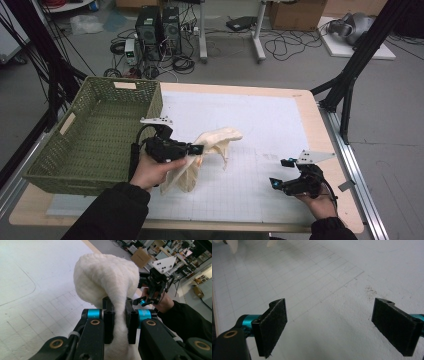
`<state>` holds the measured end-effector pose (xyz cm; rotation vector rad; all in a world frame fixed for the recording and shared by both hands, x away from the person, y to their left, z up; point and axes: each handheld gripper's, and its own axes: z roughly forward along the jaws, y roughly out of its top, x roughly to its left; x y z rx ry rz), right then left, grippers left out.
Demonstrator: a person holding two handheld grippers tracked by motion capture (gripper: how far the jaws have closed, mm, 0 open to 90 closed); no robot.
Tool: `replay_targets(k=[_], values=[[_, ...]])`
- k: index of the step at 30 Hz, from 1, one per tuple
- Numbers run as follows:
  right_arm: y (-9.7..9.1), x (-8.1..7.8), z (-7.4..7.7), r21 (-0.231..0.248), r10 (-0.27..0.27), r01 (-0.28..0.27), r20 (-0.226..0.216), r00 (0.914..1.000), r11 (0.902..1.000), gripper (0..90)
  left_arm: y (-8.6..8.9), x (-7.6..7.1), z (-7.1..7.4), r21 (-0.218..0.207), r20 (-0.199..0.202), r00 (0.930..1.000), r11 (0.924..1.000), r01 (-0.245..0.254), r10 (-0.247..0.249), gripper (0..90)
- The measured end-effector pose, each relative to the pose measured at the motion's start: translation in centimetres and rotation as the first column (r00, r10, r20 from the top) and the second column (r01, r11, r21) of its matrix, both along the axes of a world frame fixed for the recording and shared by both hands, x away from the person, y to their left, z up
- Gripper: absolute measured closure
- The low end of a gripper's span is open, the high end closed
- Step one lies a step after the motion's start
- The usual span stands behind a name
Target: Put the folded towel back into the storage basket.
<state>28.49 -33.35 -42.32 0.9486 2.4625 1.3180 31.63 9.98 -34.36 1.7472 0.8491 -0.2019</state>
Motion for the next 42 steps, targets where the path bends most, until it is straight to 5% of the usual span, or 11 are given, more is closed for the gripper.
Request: replay_targets(k=[15, 24, 42], values=[[0.1, 0.1, -0.1, -0.005, -0.004, 0.004, -0.003, 1.0, 1.0, 12.2, 0.8, -0.2, 1.7, -0.01, 0.013, 0.9999, 1.0, -0.001, 0.001, 81.6], [0.2, 0.1, -0.1, -0.007, -0.004, 0.004, 0.0, 1.0, 1.0, 12.2, 3.2, -0.8, 4.6, -0.026, 0.055, 0.9977, 0.9989, -0.038, 0.04, 81.6], [0.5, 0.2, -0.2, -0.015, -0.005, 0.004, -0.002, 1.0, 0.9999, 12.2, 9.0, -1.4, 8.4, -0.049, 0.097, 0.9865, 0.9905, -0.128, 0.133, 81.6]])
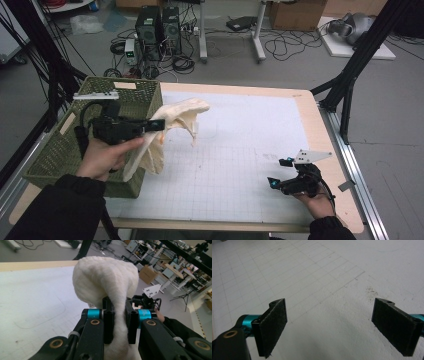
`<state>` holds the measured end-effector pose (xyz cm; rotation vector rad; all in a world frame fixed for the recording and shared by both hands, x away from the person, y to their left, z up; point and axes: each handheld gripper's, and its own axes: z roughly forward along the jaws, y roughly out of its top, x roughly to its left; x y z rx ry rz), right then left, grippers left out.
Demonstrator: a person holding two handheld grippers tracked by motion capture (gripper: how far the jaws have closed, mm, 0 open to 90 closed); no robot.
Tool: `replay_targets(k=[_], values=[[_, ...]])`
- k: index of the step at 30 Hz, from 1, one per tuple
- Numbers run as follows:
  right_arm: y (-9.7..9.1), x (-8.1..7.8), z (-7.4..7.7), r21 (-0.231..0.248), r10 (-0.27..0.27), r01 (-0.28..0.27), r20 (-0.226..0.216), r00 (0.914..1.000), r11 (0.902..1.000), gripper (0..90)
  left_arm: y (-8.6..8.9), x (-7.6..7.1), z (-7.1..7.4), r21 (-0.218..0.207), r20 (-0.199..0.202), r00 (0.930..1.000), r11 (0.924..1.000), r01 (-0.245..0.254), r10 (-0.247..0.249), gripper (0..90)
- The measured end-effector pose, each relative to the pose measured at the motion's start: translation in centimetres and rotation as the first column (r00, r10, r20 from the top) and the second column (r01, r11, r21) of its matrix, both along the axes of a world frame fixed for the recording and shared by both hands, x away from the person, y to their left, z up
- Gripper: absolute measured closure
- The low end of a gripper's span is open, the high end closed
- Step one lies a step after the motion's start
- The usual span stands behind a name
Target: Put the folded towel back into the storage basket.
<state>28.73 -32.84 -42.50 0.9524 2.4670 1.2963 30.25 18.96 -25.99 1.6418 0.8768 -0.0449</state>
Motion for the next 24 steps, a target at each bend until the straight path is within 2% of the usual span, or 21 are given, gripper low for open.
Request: replay_targets(k=[5, 11, 19, 24], values=[[0.0, 0.1, -0.1, -0.005, 0.002, -0.002, 0.0, 1.0, 1.0, 12.2, 1.9, 0.1, 0.5, -0.014, -0.001, 0.9993, 0.9992, -0.037, 0.037, 81.6], [0.0, 0.1, -0.1, -0.009, 0.0, 0.0, -0.001, 1.0, 1.0, 12.2, 4.2, -0.1, 1.1, -0.009, 0.003, 0.9974, 0.9973, -0.072, 0.073, 81.6], [0.2, 0.2, -0.2, -0.018, 0.004, -0.004, -0.006, 1.0, 0.9998, 12.2, 7.1, -0.2, 1.3, -0.016, 0.001, 0.9905, 0.9904, -0.137, 0.137, 81.6], [0.2, 0.3, -0.4, -0.02, 0.006, -0.006, -0.01, 0.9999, 0.9998, 12.2, 8.4, -0.2, 1.0, -0.017, -0.006, 0.9839, 0.9838, -0.179, 0.178, 81.5]])
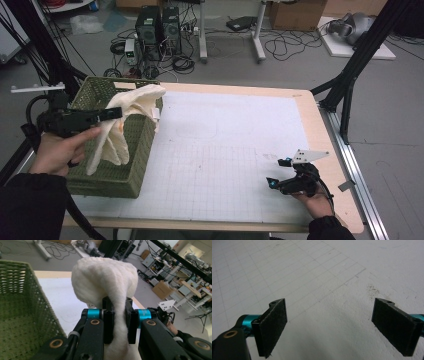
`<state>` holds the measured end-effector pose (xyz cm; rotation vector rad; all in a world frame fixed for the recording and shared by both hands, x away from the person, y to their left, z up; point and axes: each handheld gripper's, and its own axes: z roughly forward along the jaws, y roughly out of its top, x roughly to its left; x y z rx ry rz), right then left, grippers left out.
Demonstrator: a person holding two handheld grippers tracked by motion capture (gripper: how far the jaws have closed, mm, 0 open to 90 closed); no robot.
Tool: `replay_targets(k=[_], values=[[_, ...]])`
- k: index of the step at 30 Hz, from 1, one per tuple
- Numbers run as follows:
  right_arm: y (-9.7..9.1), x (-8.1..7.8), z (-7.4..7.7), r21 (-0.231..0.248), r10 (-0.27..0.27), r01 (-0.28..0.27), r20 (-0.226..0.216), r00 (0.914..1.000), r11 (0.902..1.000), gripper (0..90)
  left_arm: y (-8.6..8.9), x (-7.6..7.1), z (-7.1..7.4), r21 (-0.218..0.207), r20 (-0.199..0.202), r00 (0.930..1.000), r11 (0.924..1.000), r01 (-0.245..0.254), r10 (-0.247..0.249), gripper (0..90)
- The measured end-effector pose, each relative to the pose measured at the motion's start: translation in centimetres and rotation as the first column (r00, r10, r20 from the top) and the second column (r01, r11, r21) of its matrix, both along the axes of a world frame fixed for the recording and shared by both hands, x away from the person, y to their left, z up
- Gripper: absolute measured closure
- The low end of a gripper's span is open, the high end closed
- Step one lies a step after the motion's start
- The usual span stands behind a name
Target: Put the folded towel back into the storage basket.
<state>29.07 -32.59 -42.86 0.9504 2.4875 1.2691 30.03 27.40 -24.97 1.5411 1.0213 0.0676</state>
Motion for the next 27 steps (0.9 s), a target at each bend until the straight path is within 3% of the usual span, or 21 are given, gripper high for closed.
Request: replay_targets(k=[14, 27], values=[[0.0, 0.2, -0.4, -0.004, 0.008, -0.008, -0.015, 0.9999, 1.0, 12.2, 2.7, 0.4, -1.7, -0.009, -0.03, 0.9938, 0.9942, -0.107, 0.107, 81.5], [0.2, 0.3, -0.5, -0.009, 0.012, -0.012, -0.014, 0.9998, 0.9999, 12.2, 4.6, 0.5, -3.8, -0.004, -0.061, 0.9762, 0.978, -0.209, 0.208, 81.5]])
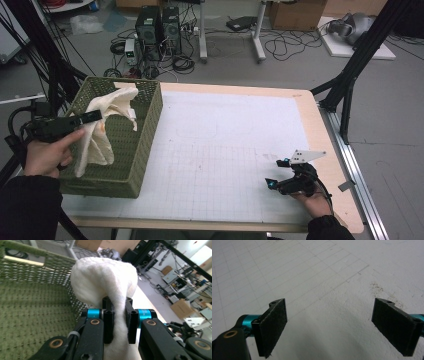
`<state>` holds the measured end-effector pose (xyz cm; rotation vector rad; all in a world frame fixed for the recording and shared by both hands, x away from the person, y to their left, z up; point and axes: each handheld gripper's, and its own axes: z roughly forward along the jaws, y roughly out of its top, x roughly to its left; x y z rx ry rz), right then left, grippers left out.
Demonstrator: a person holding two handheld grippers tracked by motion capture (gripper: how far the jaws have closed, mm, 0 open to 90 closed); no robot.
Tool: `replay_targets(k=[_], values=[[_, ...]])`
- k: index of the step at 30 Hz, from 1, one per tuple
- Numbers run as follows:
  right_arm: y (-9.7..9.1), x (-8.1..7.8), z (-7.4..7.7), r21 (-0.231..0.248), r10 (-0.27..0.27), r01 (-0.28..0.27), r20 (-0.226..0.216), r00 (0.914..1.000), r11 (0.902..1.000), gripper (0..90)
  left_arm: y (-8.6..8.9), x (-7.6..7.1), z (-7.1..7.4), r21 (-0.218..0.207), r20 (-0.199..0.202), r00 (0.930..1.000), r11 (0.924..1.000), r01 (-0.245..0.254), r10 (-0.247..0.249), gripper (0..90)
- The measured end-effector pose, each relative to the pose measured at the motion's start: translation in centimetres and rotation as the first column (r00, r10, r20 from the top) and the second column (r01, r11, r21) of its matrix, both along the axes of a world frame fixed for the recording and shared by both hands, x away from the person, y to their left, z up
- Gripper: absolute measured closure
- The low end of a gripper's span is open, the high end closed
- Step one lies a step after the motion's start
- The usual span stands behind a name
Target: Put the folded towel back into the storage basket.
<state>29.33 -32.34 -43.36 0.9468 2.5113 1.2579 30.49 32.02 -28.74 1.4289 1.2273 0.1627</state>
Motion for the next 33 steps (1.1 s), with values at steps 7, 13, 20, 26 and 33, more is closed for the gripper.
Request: replay_targets(k=[7, 13, 20, 26, 33], values=[[0.0, -0.1, 0.1, -0.004, 0.002, -0.002, 0.003, 1.0, 1.0, 12.2, 0.0, 0.3, -1.7, 0.015, -0.034, 0.9981, 0.9986, -0.051, 0.051, 81.4], [0.0, -0.1, 0.1, -0.004, 0.001, -0.001, 0.003, 1.0, 1.0, 12.2, 0.1, 0.6, -2.7, 0.031, -0.058, 0.9958, 0.9971, -0.07, 0.072, 81.4], [0.0, -0.1, 0.0, -0.007, 0.007, -0.007, 0.007, 1.0, 1.0, 12.2, 0.0, 1.2, -3.7, 0.046, -0.081, 0.991, 0.9937, -0.103, 0.106, 81.3], [0.0, -0.1, 0.1, -0.007, 0.009, -0.009, 0.006, 0.9999, 0.9999, 12.2, -0.3, 1.8, -4.4, 0.073, -0.103, 0.9886, 0.9921, -0.102, 0.109, 81.3], [0.1, -0.1, 0.0, -0.006, 0.008, -0.008, 0.003, 1.0, 1.0, 12.2, -0.3, 2.4, -4.8, 0.098, -0.121, 0.9857, 0.9896, -0.105, 0.117, 81.2]])
